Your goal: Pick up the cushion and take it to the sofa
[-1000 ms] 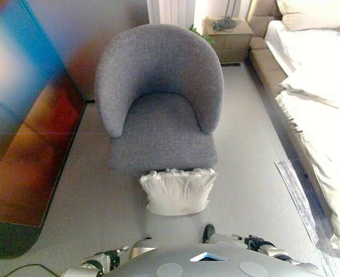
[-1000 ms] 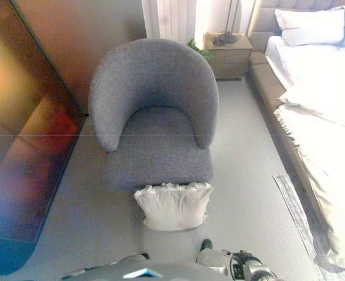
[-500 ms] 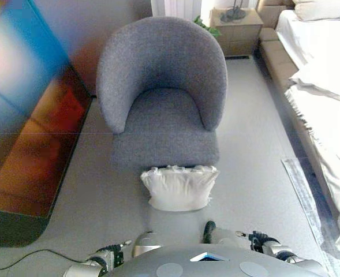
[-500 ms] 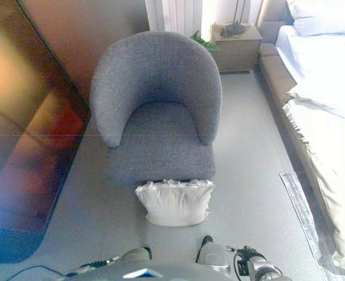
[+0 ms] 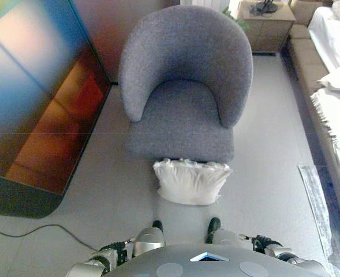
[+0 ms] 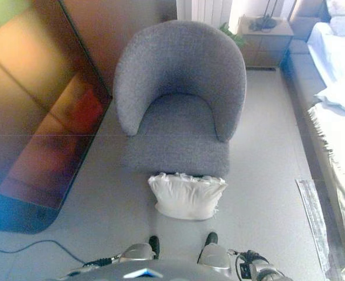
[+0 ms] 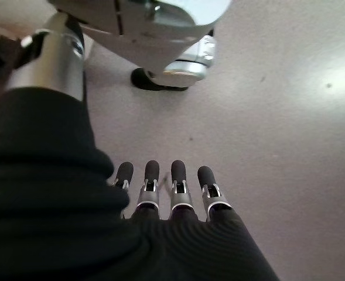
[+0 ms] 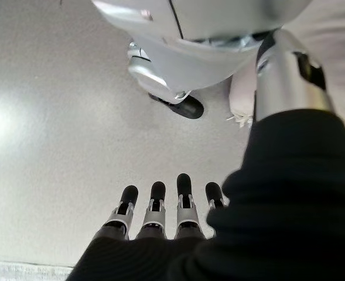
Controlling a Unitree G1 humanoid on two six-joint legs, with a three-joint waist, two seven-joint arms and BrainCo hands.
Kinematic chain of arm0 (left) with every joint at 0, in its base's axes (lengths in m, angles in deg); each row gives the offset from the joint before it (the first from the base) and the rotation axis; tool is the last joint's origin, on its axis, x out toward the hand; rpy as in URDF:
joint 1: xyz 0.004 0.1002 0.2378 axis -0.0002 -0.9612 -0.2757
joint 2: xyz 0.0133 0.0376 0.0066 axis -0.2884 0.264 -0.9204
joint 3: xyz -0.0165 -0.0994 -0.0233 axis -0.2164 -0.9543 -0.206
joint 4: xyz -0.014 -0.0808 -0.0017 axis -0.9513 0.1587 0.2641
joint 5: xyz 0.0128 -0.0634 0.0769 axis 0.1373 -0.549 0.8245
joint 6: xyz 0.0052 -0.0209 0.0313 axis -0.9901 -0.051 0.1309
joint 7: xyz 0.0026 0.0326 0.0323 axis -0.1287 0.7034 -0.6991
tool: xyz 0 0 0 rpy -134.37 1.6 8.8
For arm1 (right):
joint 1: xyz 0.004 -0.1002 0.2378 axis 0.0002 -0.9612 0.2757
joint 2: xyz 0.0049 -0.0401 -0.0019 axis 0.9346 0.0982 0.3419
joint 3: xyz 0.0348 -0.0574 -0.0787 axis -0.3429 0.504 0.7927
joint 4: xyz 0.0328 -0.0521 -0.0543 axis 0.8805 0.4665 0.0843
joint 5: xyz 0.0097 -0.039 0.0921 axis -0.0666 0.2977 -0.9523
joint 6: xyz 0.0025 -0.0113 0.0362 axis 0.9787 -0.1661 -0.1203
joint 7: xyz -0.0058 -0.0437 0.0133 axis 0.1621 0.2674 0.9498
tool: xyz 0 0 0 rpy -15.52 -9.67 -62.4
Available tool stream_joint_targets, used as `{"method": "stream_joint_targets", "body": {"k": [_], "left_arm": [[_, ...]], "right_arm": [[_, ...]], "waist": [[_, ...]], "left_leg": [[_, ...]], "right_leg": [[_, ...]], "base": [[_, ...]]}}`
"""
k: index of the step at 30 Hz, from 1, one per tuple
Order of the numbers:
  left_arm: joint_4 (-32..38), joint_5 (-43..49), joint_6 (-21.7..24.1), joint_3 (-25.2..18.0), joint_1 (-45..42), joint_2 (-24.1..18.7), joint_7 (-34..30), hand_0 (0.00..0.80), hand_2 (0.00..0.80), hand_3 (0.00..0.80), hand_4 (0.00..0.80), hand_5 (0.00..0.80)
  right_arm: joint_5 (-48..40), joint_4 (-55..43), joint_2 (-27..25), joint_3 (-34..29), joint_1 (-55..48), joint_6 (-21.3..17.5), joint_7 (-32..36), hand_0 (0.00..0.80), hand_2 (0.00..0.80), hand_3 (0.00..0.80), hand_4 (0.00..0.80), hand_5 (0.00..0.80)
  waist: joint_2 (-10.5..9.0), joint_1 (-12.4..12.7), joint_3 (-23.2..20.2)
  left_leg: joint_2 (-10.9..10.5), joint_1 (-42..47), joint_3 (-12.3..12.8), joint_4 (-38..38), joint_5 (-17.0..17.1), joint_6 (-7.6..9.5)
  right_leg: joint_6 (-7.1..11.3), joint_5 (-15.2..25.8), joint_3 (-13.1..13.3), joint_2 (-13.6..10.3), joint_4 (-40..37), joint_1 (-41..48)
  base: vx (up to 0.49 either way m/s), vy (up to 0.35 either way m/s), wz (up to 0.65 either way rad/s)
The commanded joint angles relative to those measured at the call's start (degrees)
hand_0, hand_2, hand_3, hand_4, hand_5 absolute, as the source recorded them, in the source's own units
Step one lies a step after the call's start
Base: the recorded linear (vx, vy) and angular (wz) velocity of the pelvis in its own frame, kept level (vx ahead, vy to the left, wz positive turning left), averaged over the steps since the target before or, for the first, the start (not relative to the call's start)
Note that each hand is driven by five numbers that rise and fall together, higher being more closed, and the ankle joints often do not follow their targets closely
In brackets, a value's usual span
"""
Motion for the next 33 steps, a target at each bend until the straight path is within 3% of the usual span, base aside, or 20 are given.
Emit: {"method": "stream_joint_targets", "body": {"k": [1, 6, 7, 10, 13, 23, 30, 33], "left_arm": [[1.03, 1.27, 5.16, 0.88, 3.81, -2.16, 0.22, 0.0, 0.0, 0.0, 0.0, 0.0], [5.05, -6.46, 13.72, 2.86, 9.29, -7.28, -1.57, 0.0, 0.0, 0.0, 0.0, 0.0], [6.42, -8.37, 15.35, 3.8, 10.22, -7.25, 0.05, 0.0, 0.0, 0.0, 0.0, 0.0], [11.87, -10.69, 18.1, 6.11, 13.13, -6.54, 4.55, 0.0, 0.0, 0.0, 0.0, 0.0], [15.9, -11.46, 19.72, 6.69, 15.6, -5.49, 7.06, 0.0, 0.0, 0.0, 0.0, 0.0], [20.28, -14.73, 22.95, 9.93, 23.26, -4.87, 7.9, 0.0, 0.0, 0.0, 0.0, 0.0], [25.43, -17.95, 30.46, 11.48, 26.59, -4.48, 7.11, 0.0, 0.0, 0.0, 0.0, 0.0], [27.61, -18.4, 33.01, 11.82, 27.25, -4.56, 8.68, 0.0, 0.0, 0.0, 0.0, 0.0]], "right_arm": [[-2.79, 0.0, 0.28, 0.04, 4.44, -2.63, -1.82, 0.0, 0.0, 0.0, 0.0, 0.0], [-4.92, -3.73, -2.12, 1.99, 11.44, -6.61, -3.72, 0.0, 0.0, 0.0, 0.0, 0.0], [-4.99, -4.95, -2.01, 2.47, 12.79, -7.39, -4.25, 0.0, 0.0, 0.0, 0.0, 0.0], [-5.67, -7.28, -1.48, 3.58, 15.44, -10.05, -6.69, 0.0, 0.0, 0.0, 0.0, 0.0], [-6.38, -9.65, -2.16, 3.69, 17.56, -10.57, -8.59, 0.0, 0.0, 0.0, 0.0, 0.0], [-8.87, -15.14, -6.0, 4.2, 25.39, -13.25, -13.66, 0.0, 0.0, 0.0, 0.0, 0.0], [-9.28, -20.0, -8.45, 4.75, 30.86, -15.31, -18.01, 0.0, 0.0, 0.0, 0.0, 0.0], [-8.98, -21.93, -9.1, 5.01, 31.92, -16.31, -19.64, 0.0, 0.0, 0.0, 0.0, 0.0]], "waist": [[-1.99, -0.06, 2.66], [-1.07, 1.07, 8.76], [-1.28, 1.29, 10.13], [-2.29, 0.41, 13.46], [-2.6, -0.33, 15.5], [-1.44, -2.48, 20.2], [0.48, -3.05, 23.58], [0.84, -3.08, 24.41]], "left_leg": [[0.36, -4.69, -0.42, 3.85, 0.31, 0.47], [1.43, -13.29, 0.85, 8.41, -0.78, 1.16], [2.19, -15.85, 1.68, 9.31, -0.02, 1.66], [1.96, -22.59, -0.45, 11.1, 0.04, 1.46], [1.26, -26.94, -1.26, 12.27, 0.8, 0.64], [0.18, -37.82, -2.29, 17.17, 1.78, 0.46], [-0.74, -45.59, -3.66, 20.14, 2.37, 1.01], [-0.66, -47.75, -4.36, 22.5, 0.52, 0.74]], "right_leg": [[3.31, -3.09, 0.33, -2.91, -1.8, 7.44], [4.24, -4.7, -1.54, -5.72, 7.43, -3.85], [3.97, -3.0, -2.15, -6.72, 8.6, -7.47], [4.26, -0.87, 1.26, -5.43, 6.65, -13.78], [3.97, 0.68, 2.77, -5.0, 5.44, -17.47], [2.44, 0.21, 3.99, -4.92, 11.47, -29.5], [2.08, -0.08, 5.77, -5.11, 16.92, -38.79], [2.42, -1.91, 6.78, -5.19, 19.77, -41.21]], "base": [[0.009, 0.011, -0.07], [-0.215, 0.037, -0.15], [-0.291, -0.059, -0.38], [-0.268, -0.112, -0.46], [-0.138, -0.019, -0.13], [-0.088, 0.01, -0.04], [-0.054, 0.014, 0.1], [0.013, 0.007, 0.12]]}}
